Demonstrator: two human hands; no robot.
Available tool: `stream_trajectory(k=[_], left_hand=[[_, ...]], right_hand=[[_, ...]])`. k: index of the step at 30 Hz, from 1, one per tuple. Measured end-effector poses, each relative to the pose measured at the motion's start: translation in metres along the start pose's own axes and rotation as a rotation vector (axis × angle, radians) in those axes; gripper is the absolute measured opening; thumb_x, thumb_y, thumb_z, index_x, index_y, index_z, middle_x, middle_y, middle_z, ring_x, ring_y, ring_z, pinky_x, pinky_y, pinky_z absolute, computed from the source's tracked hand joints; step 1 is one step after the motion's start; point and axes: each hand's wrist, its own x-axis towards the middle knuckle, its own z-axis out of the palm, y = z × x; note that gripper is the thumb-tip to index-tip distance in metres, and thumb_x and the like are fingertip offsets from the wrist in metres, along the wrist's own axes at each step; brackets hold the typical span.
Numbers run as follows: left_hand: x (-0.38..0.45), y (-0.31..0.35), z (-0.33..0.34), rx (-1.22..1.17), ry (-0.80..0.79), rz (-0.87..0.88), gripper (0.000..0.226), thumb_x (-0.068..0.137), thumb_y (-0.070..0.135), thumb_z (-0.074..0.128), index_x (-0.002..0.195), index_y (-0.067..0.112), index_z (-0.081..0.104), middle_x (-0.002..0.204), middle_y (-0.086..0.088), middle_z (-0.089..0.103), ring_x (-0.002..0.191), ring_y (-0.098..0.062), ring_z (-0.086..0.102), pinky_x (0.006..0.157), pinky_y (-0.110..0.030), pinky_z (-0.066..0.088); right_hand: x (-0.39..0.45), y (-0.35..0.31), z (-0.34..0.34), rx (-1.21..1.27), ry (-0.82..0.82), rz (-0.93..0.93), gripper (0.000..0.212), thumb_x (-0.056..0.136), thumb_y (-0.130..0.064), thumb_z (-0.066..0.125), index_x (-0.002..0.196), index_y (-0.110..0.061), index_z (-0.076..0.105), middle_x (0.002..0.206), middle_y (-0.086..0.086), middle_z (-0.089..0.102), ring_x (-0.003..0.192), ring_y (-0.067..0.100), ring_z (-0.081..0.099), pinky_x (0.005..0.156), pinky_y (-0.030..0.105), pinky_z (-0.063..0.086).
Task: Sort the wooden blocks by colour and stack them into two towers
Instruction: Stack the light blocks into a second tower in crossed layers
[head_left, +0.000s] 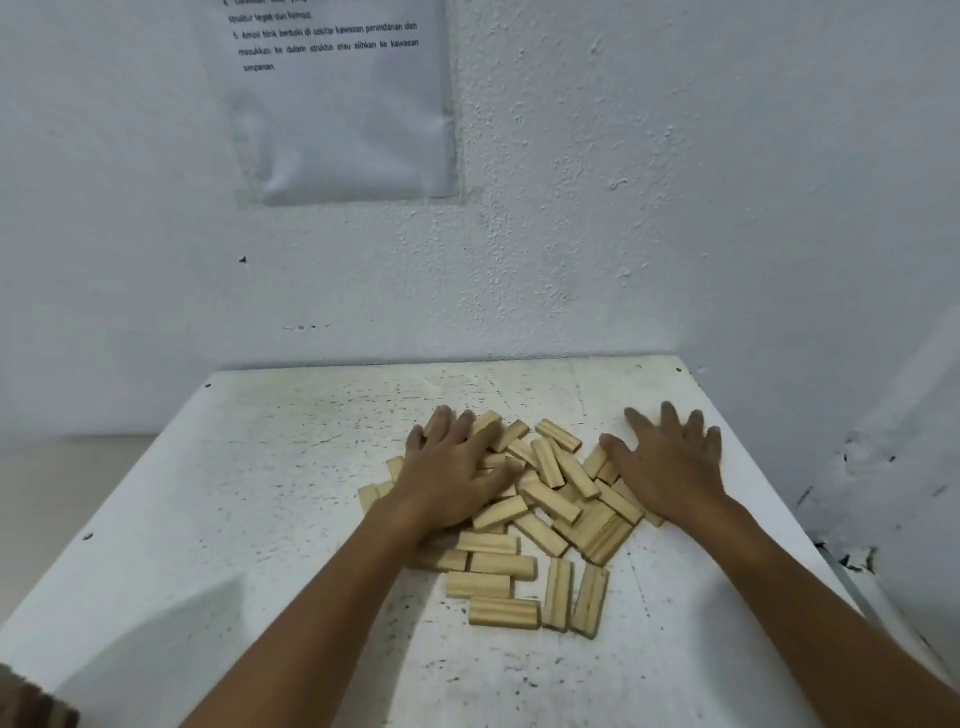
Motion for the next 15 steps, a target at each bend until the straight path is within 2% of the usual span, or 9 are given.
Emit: stream_trajectory(k=[2, 4, 7, 10, 12, 15], left_hand=[[-0.011, 0.002, -0.002, 0.005, -0.033, 0.006, 0.073, 0.09, 0.073, 0.031, 0.153, 0.038, 0.017, 0.163, 0.0, 0.008, 0.15, -0.021, -0.009, 0.119, -0.049, -0.003], [-0.021, 0.003, -0.007, -0.042, -0.028, 0.002, 0.076, 0.086, 0.074, 0.038, 0.151, 0.036, 0.026, 0.162, -0.001, 0.014, 0.15, -0.021, -0.004, 0.119, -0.049, -0.003], [-0.04, 0.005, -0.009, -0.152, 0.106, 0.011, 0.076, 0.085, 0.071, 0.049, 0.148, 0.031, 0.036, 0.161, -0.001, 0.021, 0.15, -0.02, 0.002, 0.119, -0.048, -0.005], [-0.073, 0.013, 0.001, -0.163, 0.231, 0.124, 0.083, 0.078, 0.077, 0.037, 0.148, 0.032, 0.035, 0.161, 0.005, 0.019, 0.15, -0.013, -0.004, 0.12, -0.041, -0.006], [-0.098, 0.019, 0.014, -0.109, 0.209, 0.168, 0.08, 0.082, 0.077, 0.029, 0.15, 0.035, 0.029, 0.161, 0.009, 0.011, 0.149, -0.011, -0.011, 0.121, -0.041, -0.009], [-0.126, 0.024, 0.026, 0.017, 0.188, 0.167, 0.081, 0.084, 0.079, 0.008, 0.152, 0.038, 0.015, 0.162, 0.009, 0.0, 0.148, -0.014, -0.018, 0.119, -0.047, -0.012]], right_hand=[[-0.007, -0.006, 0.004, 0.051, 0.025, -0.075, 0.057, 0.1, -0.055, 0.025, 0.149, -0.028, 0.032, 0.16, 0.009, 0.02, 0.148, 0.037, 0.005, 0.118, 0.053, 0.0], [-0.015, -0.019, 0.007, 0.111, 0.06, -0.198, 0.051, 0.102, -0.049, 0.029, 0.146, -0.027, 0.04, 0.157, 0.006, 0.029, 0.148, 0.031, 0.01, 0.118, 0.051, 0.001], [-0.03, -0.04, 0.011, 0.302, 0.053, -0.361, 0.045, 0.104, -0.039, 0.034, 0.145, -0.023, 0.043, 0.156, 0.004, 0.032, 0.148, 0.026, 0.014, 0.119, 0.044, 0.0], [-0.051, -0.053, 0.007, 0.573, 0.037, -0.455, 0.041, 0.103, -0.029, 0.042, 0.143, -0.021, 0.045, 0.157, 0.005, 0.031, 0.148, 0.016, 0.016, 0.119, 0.04, -0.002], [-0.07, -0.057, 0.007, 0.516, 0.056, -0.486, 0.043, 0.103, -0.031, 0.043, 0.144, -0.023, 0.044, 0.157, 0.002, 0.03, 0.148, 0.016, 0.014, 0.119, 0.043, -0.002], [-0.105, -0.059, 0.006, 0.374, 0.081, -0.53, 0.052, 0.098, -0.043, 0.032, 0.148, -0.028, 0.037, 0.16, 0.0, 0.023, 0.15, 0.02, 0.007, 0.12, 0.042, -0.004]])
